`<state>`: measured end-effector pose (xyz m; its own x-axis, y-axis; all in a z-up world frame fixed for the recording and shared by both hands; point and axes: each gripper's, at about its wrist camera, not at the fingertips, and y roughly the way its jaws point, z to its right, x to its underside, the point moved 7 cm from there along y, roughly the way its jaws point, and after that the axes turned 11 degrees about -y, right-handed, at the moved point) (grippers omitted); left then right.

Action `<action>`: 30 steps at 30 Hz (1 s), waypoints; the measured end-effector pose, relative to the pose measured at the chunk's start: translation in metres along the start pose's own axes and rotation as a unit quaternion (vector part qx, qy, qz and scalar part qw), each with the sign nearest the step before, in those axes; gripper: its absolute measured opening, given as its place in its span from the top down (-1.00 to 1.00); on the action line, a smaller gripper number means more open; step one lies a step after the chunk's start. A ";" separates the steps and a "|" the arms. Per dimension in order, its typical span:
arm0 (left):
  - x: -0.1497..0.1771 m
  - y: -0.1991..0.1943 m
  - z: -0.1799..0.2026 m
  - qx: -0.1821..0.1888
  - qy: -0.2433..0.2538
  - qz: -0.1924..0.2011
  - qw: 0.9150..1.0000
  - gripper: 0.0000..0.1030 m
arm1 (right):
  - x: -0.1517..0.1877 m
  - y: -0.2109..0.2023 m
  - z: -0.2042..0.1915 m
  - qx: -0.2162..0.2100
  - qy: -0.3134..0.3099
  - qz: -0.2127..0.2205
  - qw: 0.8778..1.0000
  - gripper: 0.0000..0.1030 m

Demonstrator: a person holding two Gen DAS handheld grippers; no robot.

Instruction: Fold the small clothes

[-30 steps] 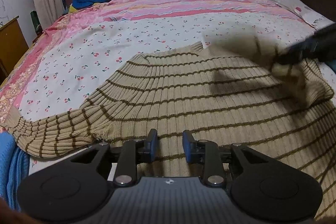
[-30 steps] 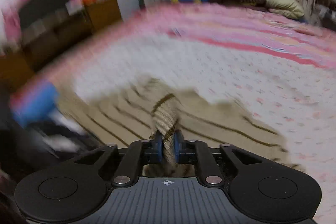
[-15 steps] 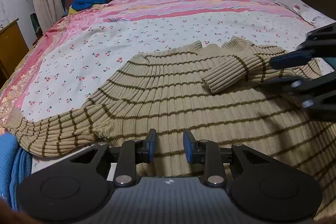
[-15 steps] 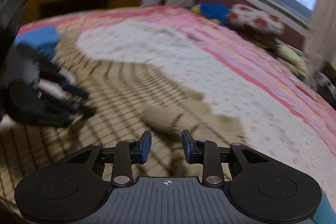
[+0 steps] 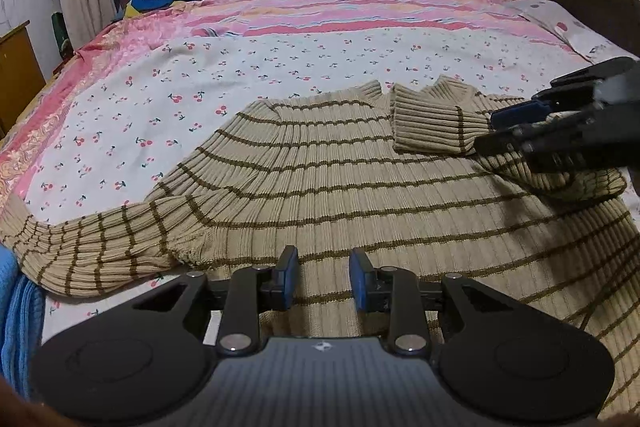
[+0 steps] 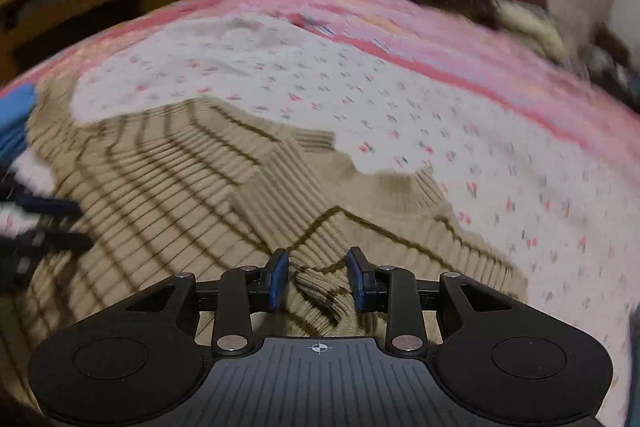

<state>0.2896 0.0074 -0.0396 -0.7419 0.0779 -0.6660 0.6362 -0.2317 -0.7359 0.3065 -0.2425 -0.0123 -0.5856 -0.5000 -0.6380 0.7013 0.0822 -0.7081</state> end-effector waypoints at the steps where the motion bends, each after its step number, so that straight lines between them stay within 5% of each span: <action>1: 0.000 0.000 0.000 0.000 0.000 0.000 1.000 0.32 | -0.001 -0.003 -0.008 -0.003 -0.014 0.006 1.000 0.40; 6: 0.000 -0.001 0.001 -0.004 0.008 -0.001 1.000 0.32 | -0.003 0.016 -0.027 0.028 -0.077 -0.016 0.997 0.41; 9: -0.002 -0.004 -0.001 -0.008 0.012 0.003 1.000 0.32 | -0.007 0.025 -0.022 0.041 -0.068 -0.036 0.996 0.78; 13: -0.004 -0.011 -0.014 -0.016 0.004 0.010 1.000 0.31 | -0.016 0.016 -0.015 0.008 -0.025 -0.024 0.999 0.93; 25: 0.000 -0.021 -0.048 -0.035 -0.027 0.016 0.999 0.31 | -0.057 -0.009 -0.054 -0.062 0.040 0.069 0.995 0.95; 30: 0.006 -0.021 -0.050 -0.033 -0.032 0.009 0.999 0.31 | -0.041 0.020 -0.083 -0.081 0.009 0.022 0.996 0.89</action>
<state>0.2823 0.0609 -0.0336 -0.7412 0.0116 -0.6712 0.6603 -0.1669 -0.7322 0.3111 -0.1491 -0.0254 -0.5639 -0.4783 -0.6733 0.6519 0.2426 -0.7184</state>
